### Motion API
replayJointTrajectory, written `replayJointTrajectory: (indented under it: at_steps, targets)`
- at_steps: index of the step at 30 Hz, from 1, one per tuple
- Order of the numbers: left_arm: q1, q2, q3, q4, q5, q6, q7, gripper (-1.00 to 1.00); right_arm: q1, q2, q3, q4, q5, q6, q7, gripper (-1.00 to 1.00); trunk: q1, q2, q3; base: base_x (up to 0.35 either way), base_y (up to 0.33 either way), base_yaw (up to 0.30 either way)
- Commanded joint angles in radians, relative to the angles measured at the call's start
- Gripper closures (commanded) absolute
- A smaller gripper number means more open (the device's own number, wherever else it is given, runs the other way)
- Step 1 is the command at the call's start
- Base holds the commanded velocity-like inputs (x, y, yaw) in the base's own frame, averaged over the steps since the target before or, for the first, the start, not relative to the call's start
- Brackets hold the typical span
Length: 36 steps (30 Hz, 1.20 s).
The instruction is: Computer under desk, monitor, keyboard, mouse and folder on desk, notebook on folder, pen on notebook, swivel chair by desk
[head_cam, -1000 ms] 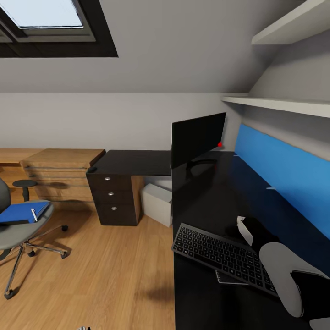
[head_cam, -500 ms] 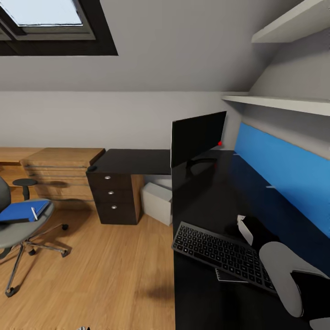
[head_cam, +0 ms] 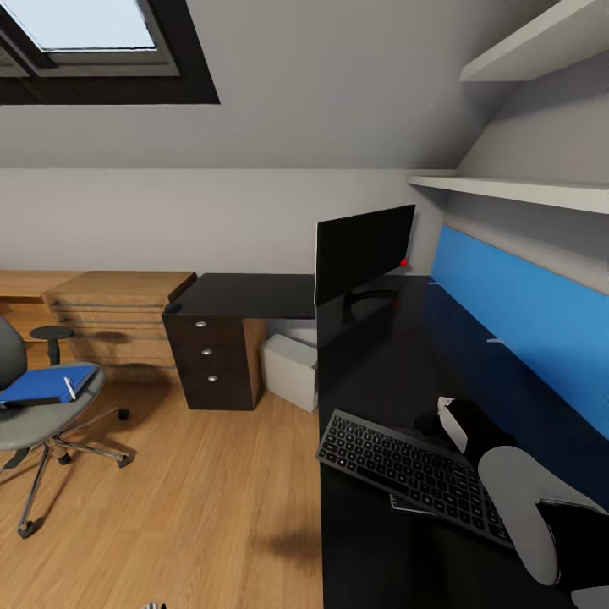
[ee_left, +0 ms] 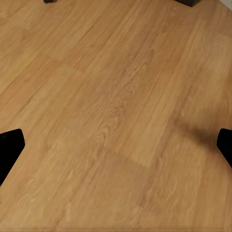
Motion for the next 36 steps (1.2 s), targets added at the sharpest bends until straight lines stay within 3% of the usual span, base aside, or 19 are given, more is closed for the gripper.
replayJointTrajectory:
  at_steps: [1,36]
  targets:
    - [-0.001,0.000,-0.005,0.001,0.011,-0.002,-0.008,-1.00,0.000,0.000,0.000,0.025,-0.008,0.008,-0.005,-1.00,0.000,0.000,-0.001,-0.103,0.000,0.000]
    - [0.000,0.003,-0.005,0.001,0.011,-0.002,-0.008,-1.00,0.000,0.000,0.000,0.026,-0.008,0.008,-0.004,-1.00,0.000,0.000,-0.001,-0.146,0.000,0.000]
